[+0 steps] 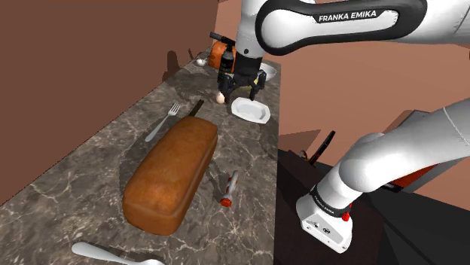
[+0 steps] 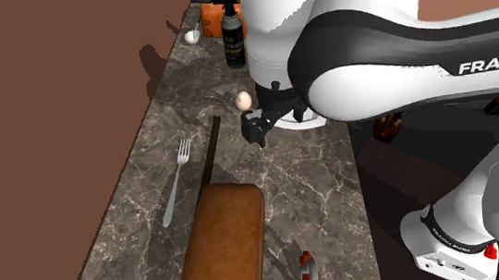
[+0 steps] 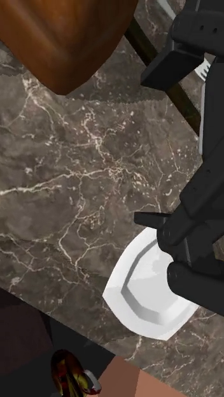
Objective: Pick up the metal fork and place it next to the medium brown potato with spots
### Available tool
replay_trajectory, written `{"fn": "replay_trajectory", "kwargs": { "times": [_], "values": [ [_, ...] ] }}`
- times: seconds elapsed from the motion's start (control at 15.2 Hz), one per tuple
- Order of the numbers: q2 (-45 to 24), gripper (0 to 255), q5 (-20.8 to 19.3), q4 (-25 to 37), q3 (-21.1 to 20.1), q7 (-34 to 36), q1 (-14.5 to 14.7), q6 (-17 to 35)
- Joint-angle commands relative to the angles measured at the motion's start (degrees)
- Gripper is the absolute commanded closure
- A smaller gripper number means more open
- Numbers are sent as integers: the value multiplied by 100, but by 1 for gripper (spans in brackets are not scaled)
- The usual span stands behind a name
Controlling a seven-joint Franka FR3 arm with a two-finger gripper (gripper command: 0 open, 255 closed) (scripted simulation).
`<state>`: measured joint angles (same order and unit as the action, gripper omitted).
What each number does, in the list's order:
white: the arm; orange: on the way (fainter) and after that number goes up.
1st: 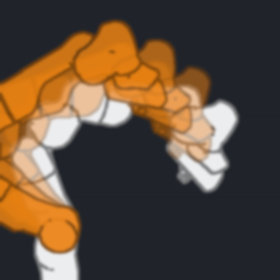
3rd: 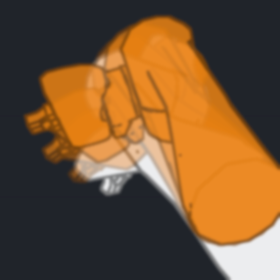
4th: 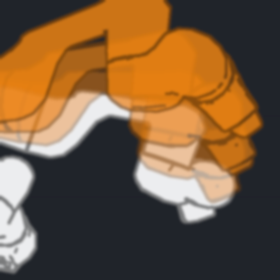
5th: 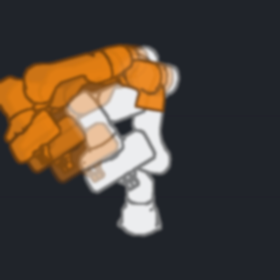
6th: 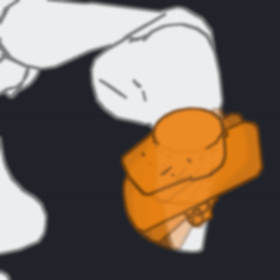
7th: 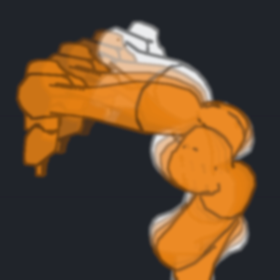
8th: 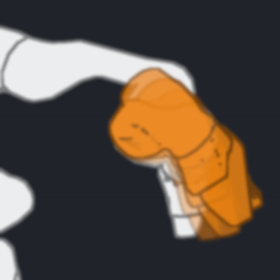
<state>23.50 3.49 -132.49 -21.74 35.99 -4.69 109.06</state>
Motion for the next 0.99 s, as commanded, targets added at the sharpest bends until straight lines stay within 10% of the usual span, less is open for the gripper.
{"fn": "replay_trajectory", "kwargs": {
  "times": [0.0,0.92],
  "values": [
    [-414,0,-30,195,-229,582,-81,239],
    [-3785,0,-1583,2519,-767,4475,-10,1071]
  ]
}}
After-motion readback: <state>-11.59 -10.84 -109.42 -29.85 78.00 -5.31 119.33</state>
